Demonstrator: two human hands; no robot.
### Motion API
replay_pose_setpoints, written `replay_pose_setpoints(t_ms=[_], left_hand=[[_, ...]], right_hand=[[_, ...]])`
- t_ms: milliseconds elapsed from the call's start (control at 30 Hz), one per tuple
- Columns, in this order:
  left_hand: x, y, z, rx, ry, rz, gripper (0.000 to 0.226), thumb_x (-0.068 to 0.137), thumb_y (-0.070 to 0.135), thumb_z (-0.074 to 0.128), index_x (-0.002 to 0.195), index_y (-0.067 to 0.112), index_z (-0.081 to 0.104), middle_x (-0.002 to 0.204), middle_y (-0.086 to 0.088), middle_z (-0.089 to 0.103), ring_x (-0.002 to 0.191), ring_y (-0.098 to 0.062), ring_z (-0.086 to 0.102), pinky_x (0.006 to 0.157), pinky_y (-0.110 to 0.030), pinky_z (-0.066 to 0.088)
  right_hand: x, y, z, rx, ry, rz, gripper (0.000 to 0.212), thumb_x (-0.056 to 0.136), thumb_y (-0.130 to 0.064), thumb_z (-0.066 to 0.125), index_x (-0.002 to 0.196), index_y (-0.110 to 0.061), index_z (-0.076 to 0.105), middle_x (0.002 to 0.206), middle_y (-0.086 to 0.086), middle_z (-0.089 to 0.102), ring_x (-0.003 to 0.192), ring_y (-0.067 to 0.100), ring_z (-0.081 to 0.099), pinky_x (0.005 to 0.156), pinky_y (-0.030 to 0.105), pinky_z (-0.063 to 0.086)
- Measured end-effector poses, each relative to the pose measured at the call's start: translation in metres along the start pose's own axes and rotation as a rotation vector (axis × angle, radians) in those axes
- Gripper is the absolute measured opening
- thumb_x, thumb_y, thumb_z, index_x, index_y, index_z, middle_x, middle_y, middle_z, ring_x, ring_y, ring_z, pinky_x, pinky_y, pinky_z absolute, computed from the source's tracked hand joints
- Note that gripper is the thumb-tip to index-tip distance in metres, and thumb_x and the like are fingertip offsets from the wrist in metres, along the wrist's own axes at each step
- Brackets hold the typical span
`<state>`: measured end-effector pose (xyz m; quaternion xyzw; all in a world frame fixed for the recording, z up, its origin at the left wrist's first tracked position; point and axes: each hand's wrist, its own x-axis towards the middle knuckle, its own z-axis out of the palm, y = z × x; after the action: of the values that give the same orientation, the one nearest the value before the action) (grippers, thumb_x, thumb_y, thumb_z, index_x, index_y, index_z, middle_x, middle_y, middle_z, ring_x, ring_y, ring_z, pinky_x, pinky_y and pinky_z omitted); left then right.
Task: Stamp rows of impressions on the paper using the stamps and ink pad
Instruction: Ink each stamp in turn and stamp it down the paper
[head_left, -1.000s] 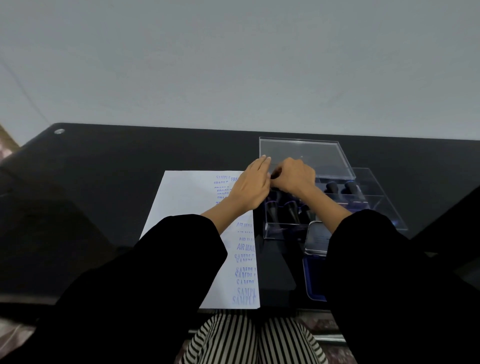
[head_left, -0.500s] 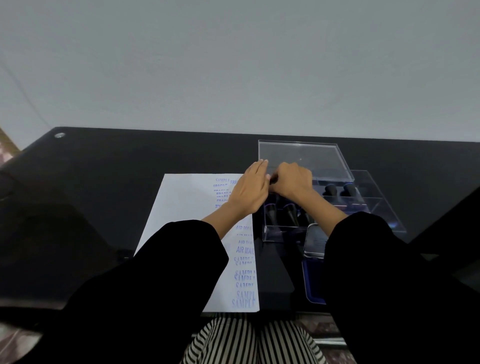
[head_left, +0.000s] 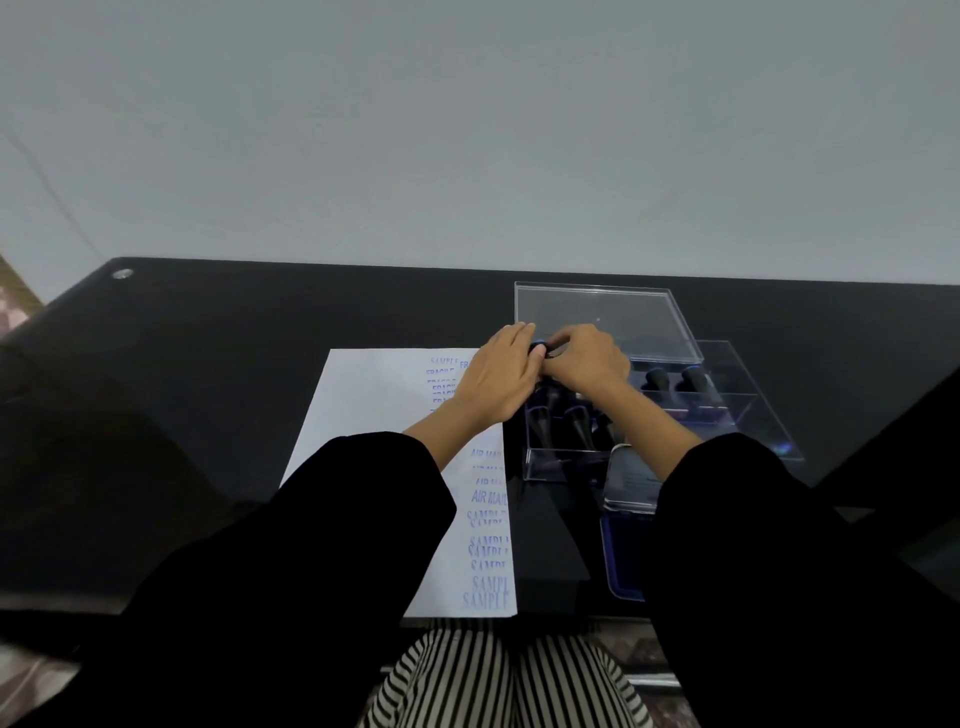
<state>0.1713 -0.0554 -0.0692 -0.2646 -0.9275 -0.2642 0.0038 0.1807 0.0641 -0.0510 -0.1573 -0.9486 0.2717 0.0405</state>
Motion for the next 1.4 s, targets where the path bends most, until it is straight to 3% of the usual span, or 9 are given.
replay_pose_setpoints(t_ms=[200,367,467,667,867,1000,1200,1400], left_hand=[[-0.007,0.012,-0.020,0.048,0.031,0.042,0.046,0.102,0.025,0.028,0.142,0.003,0.033,0.149,-0.013,0.033,0.140,-0.023,0.029,0.115,-0.033,0.023],[-0.024,0.030,-0.042,0.098,0.027,0.086,0.039,0.101,0.021,0.031,0.133,0.004,0.044,0.137,-0.012,0.047,0.125,-0.025,0.046,0.106,-0.036,0.036],[-0.041,0.046,-0.054,0.113,0.008,0.099,0.038,0.101,0.021,0.031,0.133,0.004,0.045,0.137,-0.011,0.048,0.125,-0.024,0.046,0.105,-0.036,0.037],[-0.086,0.078,-0.060,0.143,-0.029,0.172,0.036,0.100,0.018,0.033,0.130,0.004,0.047,0.133,-0.012,0.050,0.121,-0.026,0.049,0.100,-0.034,0.038],[-0.128,0.099,-0.045,0.147,-0.092,0.230,0.031,0.097,0.015,0.036,0.121,0.004,0.053,0.120,-0.015,0.057,0.110,-0.028,0.053,0.093,-0.037,0.042],[-0.151,0.100,-0.021,0.138,-0.124,0.237,0.034,0.098,0.017,0.037,0.126,0.005,0.051,0.125,-0.014,0.055,0.114,-0.027,0.052,0.096,-0.038,0.042],[-0.169,0.089,0.011,0.044,-0.070,0.159,0.035,0.098,0.017,0.040,0.130,0.003,0.045,0.132,-0.012,0.048,0.122,-0.025,0.045,0.101,-0.033,0.036],[-0.176,0.076,0.036,0.085,-0.116,0.121,0.045,0.099,0.019,0.038,0.140,0.002,0.034,0.145,-0.013,0.038,0.136,-0.023,0.032,0.112,-0.029,0.023]], right_hand=[[-0.013,0.004,-0.023,0.277,0.088,-0.075,0.041,0.079,-0.023,0.068,0.117,-0.021,0.054,0.075,-0.004,0.056,0.077,0.019,0.058,0.074,0.037,0.052],[-0.044,0.003,-0.055,0.293,0.136,-0.115,0.035,0.081,-0.019,0.064,0.115,-0.024,0.057,0.067,-0.008,0.054,0.075,0.021,0.060,0.074,0.046,0.057],[-0.070,0.005,-0.072,0.284,0.158,-0.108,0.035,0.081,-0.019,0.064,0.115,-0.023,0.057,0.069,-0.006,0.057,0.076,0.022,0.061,0.075,0.046,0.057],[-0.129,0.016,-0.098,0.244,0.194,-0.110,0.031,0.083,-0.015,0.063,0.113,-0.018,0.056,0.081,0.003,0.057,0.074,0.016,0.053,0.074,0.034,0.050],[-0.177,0.041,-0.097,0.219,0.183,-0.075,0.023,0.079,-0.018,0.067,0.095,-0.023,0.051,0.078,-0.001,0.059,0.076,0.023,0.059,0.073,0.044,0.055],[-0.196,0.059,-0.092,0.127,0.138,-0.069,0.026,0.081,-0.022,0.068,0.100,-0.019,0.051,0.084,0.001,0.063,0.079,0.021,0.059,0.068,0.029,0.043],[-0.214,0.077,-0.074,0.045,0.101,-0.067,0.029,0.081,-0.025,0.069,0.096,-0.019,0.045,0.092,0.007,0.069,0.084,0.026,0.063,0.063,0.030,0.042],[-0.219,0.083,-0.060,-0.041,0.086,-0.142,0.033,0.082,-0.021,0.067,0.093,-0.020,0.036,0.099,0.007,0.064,0.076,0.021,0.054,0.063,0.028,0.035]])
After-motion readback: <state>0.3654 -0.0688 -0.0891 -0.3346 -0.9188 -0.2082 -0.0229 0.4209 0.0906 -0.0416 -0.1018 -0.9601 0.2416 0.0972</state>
